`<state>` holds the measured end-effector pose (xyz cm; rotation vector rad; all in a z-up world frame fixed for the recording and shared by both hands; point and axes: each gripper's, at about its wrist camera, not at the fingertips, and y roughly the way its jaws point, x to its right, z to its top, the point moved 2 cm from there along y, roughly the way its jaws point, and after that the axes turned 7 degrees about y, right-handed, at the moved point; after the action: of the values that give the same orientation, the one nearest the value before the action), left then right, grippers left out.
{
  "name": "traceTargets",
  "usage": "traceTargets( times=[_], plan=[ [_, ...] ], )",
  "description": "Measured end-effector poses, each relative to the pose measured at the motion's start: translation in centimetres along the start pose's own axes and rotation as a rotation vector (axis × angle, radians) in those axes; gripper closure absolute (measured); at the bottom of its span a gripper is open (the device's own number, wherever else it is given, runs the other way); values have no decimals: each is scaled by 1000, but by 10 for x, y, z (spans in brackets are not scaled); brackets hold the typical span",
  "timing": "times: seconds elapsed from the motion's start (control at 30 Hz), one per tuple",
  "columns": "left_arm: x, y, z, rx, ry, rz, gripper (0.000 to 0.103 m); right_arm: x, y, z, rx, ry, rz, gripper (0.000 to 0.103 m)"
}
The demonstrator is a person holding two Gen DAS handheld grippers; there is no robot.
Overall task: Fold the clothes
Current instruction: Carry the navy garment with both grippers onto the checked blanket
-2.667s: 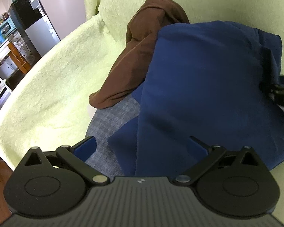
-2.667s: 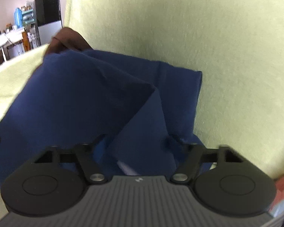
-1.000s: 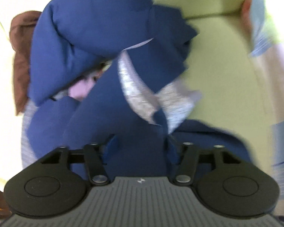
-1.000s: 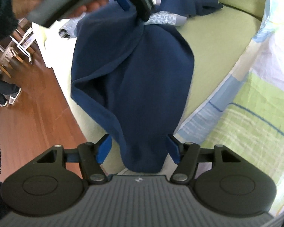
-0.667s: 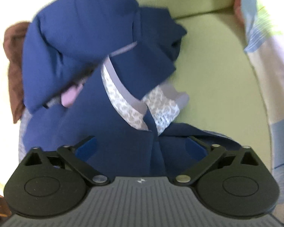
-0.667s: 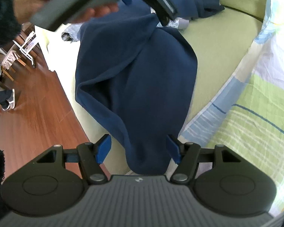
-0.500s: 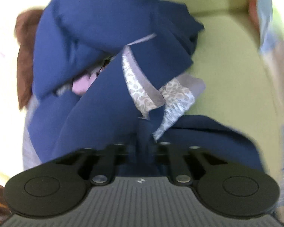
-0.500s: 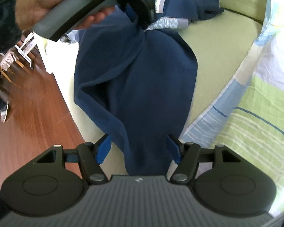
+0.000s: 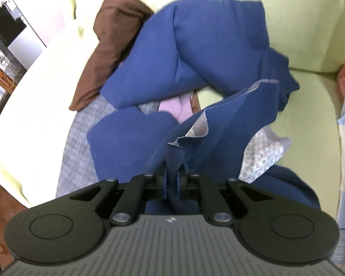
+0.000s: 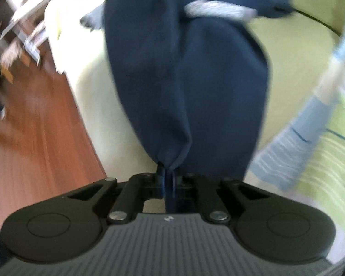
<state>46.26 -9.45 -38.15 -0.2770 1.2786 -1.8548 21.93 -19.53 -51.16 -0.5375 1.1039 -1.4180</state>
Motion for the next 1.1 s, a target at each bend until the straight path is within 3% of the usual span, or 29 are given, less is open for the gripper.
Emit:
traceTargets(
  times=[0.13,0.27,0.33,0.43,0.57,0.63,0.7,0.77,0.83,0.93,0.97,1.0,1.1],
  plan=[
    [-1,-63,15,74,-44,-18,98,12,-61,12,99,76,-11,101],
    [-3,-130,22,110,-130,-30,98,35,-170,33,267,110,-70,101],
    [11,-182,24,168,-153,-36,98,50,-215,37,325,127,-88,102],
    [51,-241,35,231,-198,-92,98,83,-302,37,436,105,-137,102],
    [125,-289,57,306,-227,-130,98,143,-396,32,528,69,-218,102],
    [174,-312,78,364,-253,-131,103,184,-437,32,554,48,-271,102],
    [211,-338,99,473,-255,-58,103,224,-479,38,583,20,-336,102],
    [233,-355,119,531,-273,-53,103,257,-517,47,609,7,-386,102],
    [260,-369,146,508,-285,-101,103,281,-550,56,615,-25,-451,102],
    [294,-369,153,422,-214,-175,99,307,-586,61,627,-78,-552,102],
    [301,-366,150,401,-193,-181,81,314,-600,55,636,-84,-590,102],
    [320,-351,138,350,-149,-190,55,321,-611,47,641,-76,-616,102],
    [362,-305,102,224,-44,-230,48,349,-628,0,572,-7,-664,102]
  ],
)
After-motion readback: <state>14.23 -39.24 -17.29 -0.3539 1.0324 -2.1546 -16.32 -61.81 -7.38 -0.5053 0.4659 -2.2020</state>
